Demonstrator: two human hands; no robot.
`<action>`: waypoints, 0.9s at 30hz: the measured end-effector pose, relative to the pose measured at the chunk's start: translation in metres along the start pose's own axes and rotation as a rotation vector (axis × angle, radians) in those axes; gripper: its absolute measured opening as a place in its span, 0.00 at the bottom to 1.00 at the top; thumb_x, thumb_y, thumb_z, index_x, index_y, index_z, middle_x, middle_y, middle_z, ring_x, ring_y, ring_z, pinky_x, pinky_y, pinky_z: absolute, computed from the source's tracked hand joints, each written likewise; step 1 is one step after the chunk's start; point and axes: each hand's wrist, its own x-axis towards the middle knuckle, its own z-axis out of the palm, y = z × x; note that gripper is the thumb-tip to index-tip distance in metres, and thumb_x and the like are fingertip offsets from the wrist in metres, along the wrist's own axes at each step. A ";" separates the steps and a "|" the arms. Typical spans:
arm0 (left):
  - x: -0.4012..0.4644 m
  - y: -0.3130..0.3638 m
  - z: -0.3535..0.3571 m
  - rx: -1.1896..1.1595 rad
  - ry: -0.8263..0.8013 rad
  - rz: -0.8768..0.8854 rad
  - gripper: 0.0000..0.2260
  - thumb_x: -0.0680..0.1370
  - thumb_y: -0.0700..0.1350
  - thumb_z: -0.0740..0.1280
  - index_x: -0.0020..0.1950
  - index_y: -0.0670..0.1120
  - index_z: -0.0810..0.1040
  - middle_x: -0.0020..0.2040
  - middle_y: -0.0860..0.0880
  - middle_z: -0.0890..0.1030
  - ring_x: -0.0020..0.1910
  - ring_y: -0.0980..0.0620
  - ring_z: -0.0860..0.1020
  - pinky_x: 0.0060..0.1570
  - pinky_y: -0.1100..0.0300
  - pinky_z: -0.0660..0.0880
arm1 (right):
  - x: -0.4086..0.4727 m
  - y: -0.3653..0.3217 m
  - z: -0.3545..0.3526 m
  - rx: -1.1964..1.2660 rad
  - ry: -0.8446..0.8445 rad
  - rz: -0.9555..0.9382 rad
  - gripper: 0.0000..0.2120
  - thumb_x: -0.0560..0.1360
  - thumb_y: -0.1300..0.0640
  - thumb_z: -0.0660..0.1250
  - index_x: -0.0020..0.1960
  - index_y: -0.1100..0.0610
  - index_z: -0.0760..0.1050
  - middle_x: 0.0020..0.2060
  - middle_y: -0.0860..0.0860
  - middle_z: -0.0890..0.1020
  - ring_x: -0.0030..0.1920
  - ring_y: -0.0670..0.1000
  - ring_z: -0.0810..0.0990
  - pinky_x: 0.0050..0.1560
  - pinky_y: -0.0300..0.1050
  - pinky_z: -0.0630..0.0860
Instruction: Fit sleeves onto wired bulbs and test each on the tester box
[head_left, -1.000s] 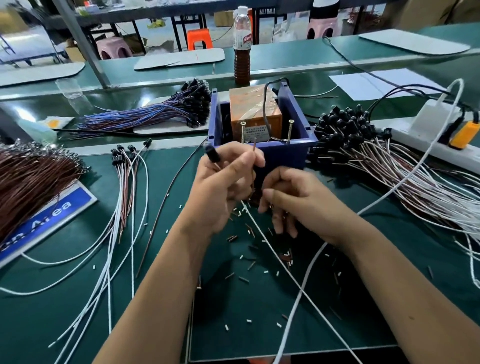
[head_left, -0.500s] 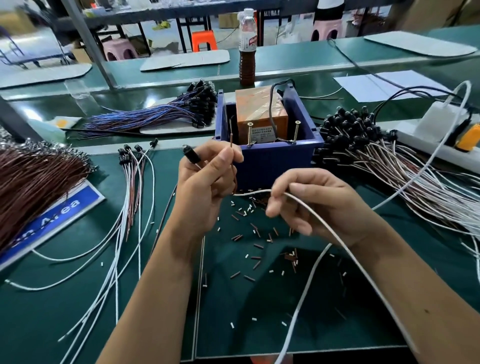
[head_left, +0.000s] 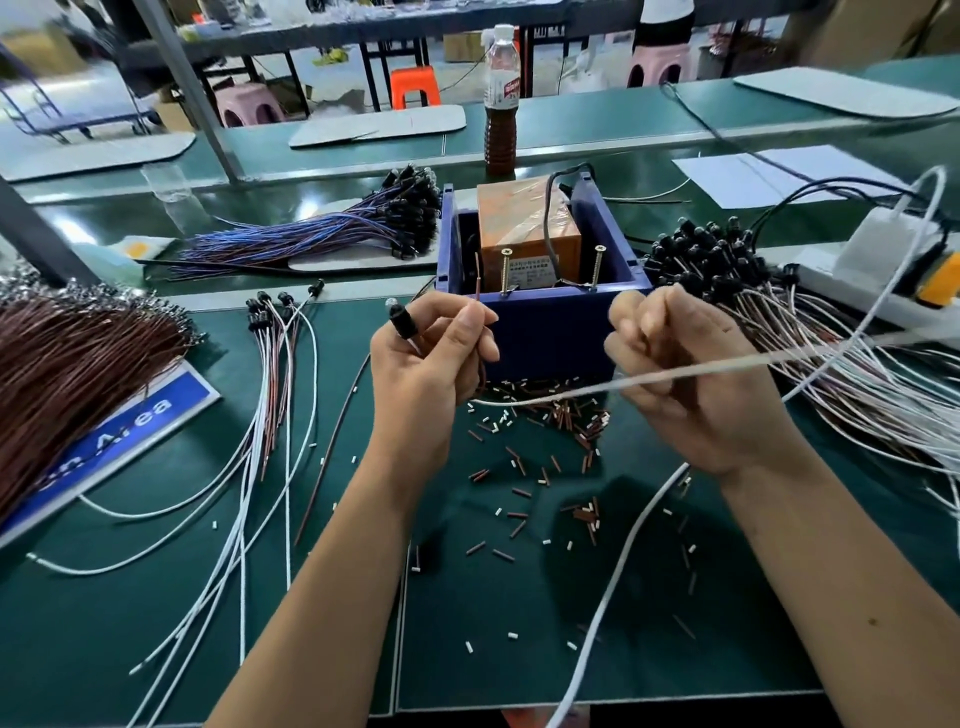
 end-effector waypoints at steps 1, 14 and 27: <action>-0.001 -0.001 0.001 0.021 0.020 0.008 0.07 0.81 0.44 0.67 0.45 0.46 0.83 0.34 0.46 0.79 0.22 0.58 0.63 0.25 0.66 0.59 | -0.001 0.000 0.000 0.016 -0.033 0.021 0.14 0.82 0.49 0.66 0.44 0.58 0.77 0.48 0.56 0.78 0.31 0.45 0.70 0.24 0.32 0.68; 0.000 -0.003 0.004 0.031 0.231 0.103 0.09 0.82 0.38 0.66 0.44 0.44 0.81 0.32 0.48 0.78 0.23 0.56 0.63 0.25 0.66 0.61 | -0.001 0.031 0.019 -0.799 -0.093 0.274 0.08 0.80 0.57 0.72 0.59 0.55 0.77 0.47 0.56 0.85 0.34 0.48 0.80 0.34 0.39 0.76; -0.007 -0.011 0.008 0.439 0.183 0.197 0.07 0.82 0.39 0.68 0.45 0.40 0.81 0.32 0.50 0.80 0.31 0.54 0.76 0.37 0.62 0.72 | -0.001 0.033 0.018 -0.205 -0.102 0.191 0.13 0.78 0.66 0.69 0.60 0.57 0.84 0.54 0.62 0.86 0.33 0.48 0.79 0.28 0.34 0.69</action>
